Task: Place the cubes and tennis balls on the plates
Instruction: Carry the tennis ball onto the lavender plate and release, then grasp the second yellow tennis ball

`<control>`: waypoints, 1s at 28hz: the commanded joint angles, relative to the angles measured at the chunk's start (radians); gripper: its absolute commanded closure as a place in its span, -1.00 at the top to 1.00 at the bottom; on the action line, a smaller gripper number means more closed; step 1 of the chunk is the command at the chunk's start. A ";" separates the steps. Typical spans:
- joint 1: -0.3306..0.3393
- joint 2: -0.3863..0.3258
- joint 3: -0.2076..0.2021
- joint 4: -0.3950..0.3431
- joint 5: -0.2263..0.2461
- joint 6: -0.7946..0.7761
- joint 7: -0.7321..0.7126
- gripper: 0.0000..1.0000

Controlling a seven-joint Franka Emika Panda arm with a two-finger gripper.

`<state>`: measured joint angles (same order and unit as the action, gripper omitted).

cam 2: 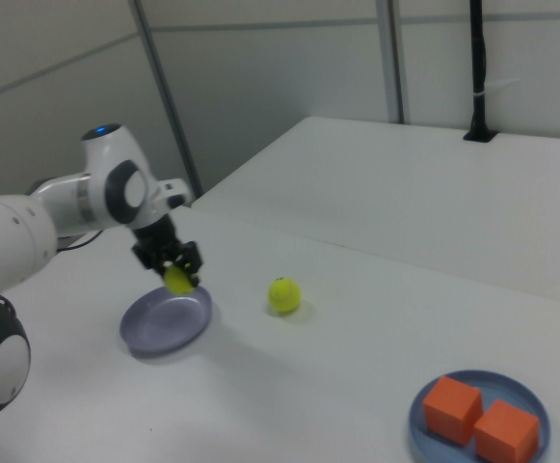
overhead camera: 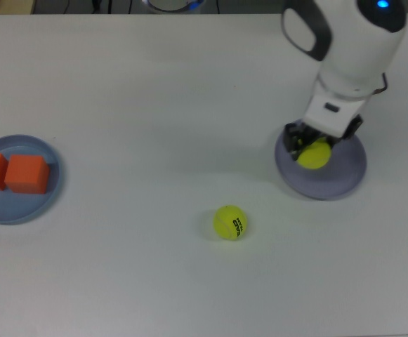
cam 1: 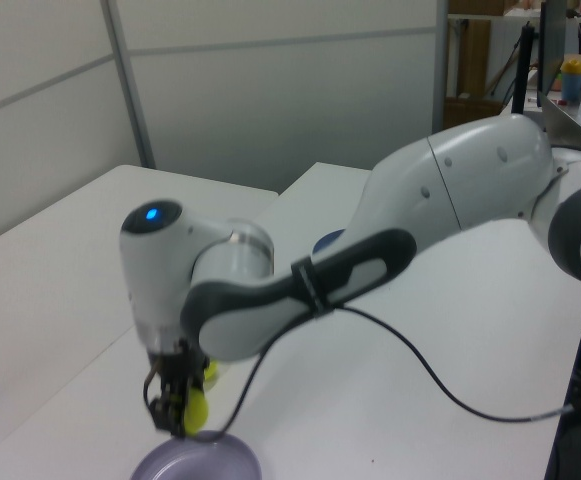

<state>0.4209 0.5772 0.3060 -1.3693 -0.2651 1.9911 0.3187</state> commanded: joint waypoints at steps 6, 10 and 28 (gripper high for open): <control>0.072 -0.013 -0.004 -0.051 -0.063 -0.035 0.122 1.00; 0.067 -0.016 -0.005 -0.034 -0.063 -0.045 0.120 1.00; -0.117 0.079 -0.131 0.001 -0.160 0.310 0.063 1.00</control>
<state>0.3204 0.5805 0.2215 -1.3421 -0.3726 2.1386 0.3869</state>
